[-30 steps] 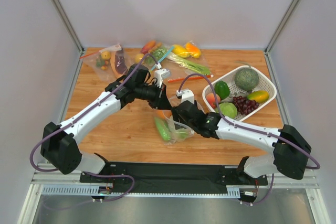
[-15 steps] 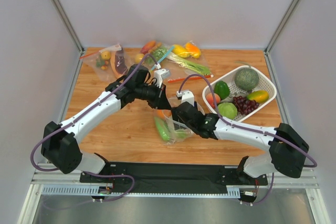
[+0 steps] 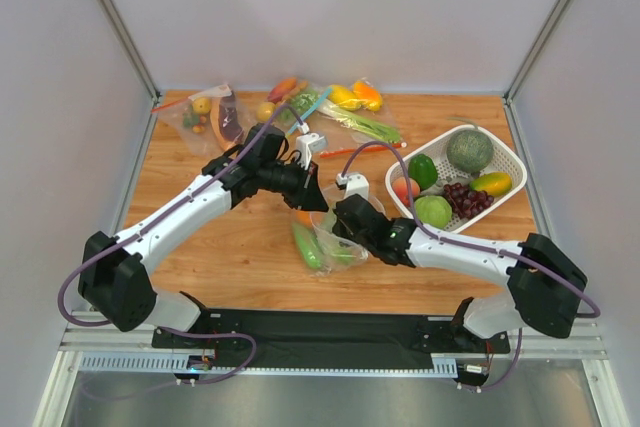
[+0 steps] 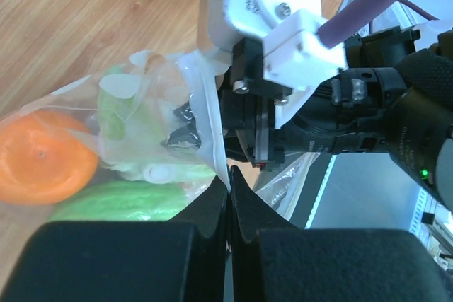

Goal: Open the zip-top bag and remove the fake food

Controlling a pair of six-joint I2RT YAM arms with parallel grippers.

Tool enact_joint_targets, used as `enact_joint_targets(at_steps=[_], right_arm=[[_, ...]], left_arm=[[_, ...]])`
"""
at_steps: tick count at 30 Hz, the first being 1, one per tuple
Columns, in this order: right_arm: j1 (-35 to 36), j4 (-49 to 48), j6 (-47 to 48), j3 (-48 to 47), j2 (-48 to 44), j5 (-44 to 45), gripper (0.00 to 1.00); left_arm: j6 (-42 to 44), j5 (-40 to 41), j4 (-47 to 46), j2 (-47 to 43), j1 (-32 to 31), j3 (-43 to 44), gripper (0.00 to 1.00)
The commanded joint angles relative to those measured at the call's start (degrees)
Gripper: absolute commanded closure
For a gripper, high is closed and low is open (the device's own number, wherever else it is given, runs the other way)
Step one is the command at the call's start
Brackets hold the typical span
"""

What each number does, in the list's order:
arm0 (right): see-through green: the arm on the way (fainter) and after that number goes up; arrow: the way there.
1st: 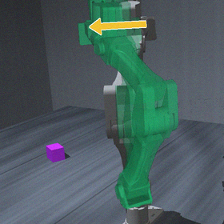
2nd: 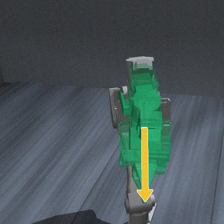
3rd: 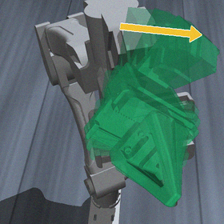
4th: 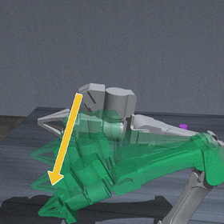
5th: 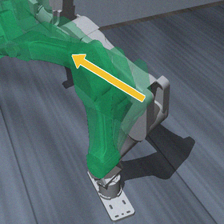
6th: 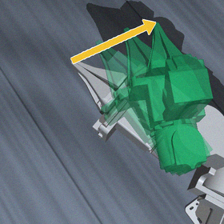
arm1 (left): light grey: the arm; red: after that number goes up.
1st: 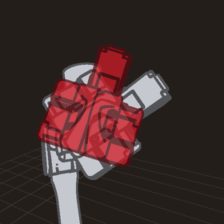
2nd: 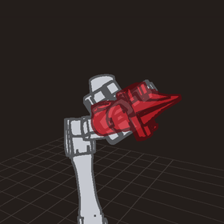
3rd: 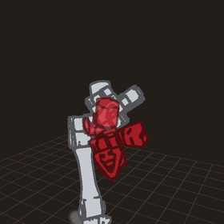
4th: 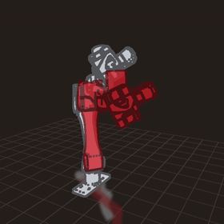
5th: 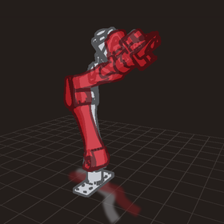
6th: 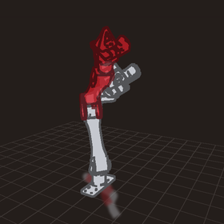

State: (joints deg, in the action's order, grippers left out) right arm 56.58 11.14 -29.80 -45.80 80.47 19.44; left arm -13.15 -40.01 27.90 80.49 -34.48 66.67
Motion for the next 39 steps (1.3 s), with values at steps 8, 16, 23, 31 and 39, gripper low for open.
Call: enact_joint_targets(at_steps=[8, 16, 23, 31, 39], right_arm=[[0.02, 6.52, 0.27, 2.2, -14.18, 2.35, 1.0], [0.11, 7.32, -0.96, 5.54, -29.21, 2.53, 1.0], [0.11, 3.72, -2.1, 9.15, -38.27, 2.97, 1.0], [0.11, -3.56, -0.44, 9.59, -38.72, 0.16, 1.0], [0.11, -10.25, 3.52, 3.88, -33.1, -2.91, 1.0]], left_arm=[[0.49, 1.6, 1.45, 0.81, -0.24, 1.0, 1.0], [0.4, 1.6, 1.81, 1.34, -0.24, 1.18, 1.0], [0.4, 1.34, 1.81, 1.86, -0.33, 1.18, 1.0], [0.75, 1.6, 1.98, 2.13, -0.68, 1.18, 1.0], [0.93, 2.13, 2.25, 2.22, -0.94, 1.35, 1.0]])
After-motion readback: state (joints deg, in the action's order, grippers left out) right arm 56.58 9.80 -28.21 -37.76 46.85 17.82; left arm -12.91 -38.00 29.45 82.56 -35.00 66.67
